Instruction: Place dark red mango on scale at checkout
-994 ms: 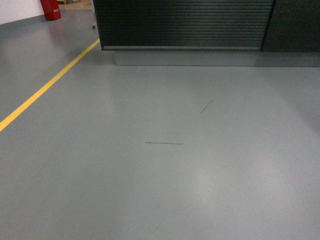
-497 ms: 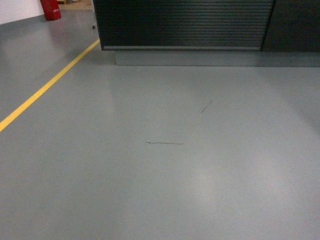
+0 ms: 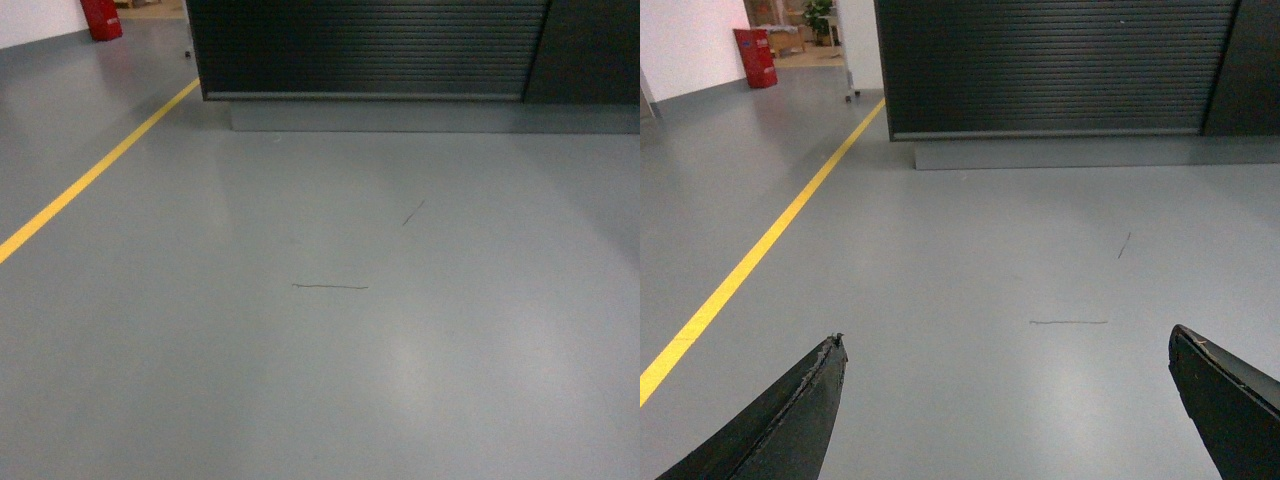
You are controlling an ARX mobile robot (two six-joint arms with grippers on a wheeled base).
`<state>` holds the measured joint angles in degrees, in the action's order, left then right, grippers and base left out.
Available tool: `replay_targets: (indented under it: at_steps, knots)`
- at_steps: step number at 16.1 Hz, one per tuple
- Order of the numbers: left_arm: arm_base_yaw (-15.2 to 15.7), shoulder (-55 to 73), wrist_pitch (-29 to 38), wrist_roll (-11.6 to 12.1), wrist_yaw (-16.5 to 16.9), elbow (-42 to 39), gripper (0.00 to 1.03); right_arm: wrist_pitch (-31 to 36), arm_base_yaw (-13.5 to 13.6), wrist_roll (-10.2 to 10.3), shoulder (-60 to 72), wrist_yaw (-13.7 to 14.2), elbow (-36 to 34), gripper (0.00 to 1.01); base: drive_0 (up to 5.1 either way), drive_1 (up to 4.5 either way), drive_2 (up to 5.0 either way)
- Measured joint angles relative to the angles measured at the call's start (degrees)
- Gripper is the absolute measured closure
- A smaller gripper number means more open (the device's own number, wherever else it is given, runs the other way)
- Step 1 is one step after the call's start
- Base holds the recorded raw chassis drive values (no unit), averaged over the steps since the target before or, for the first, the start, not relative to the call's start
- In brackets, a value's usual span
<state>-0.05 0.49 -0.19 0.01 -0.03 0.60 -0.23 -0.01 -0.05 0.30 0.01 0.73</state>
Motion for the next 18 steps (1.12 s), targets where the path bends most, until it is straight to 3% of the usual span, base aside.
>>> replay_targets:
  at_steps: [8,18]
  knots:
    - [0.0,0.0,0.0,0.0,0.0,0.0,0.05,0.0,0.0,0.0,0.0,0.0,0.0,0.03,0.0,0.14,-0.1]
    - [0.0,0.0,0.0,0.0,0.0,0.0,0.05,0.0,0.0,0.0,0.0,0.0,0.0,0.03,0.0,2.07,-2.0]
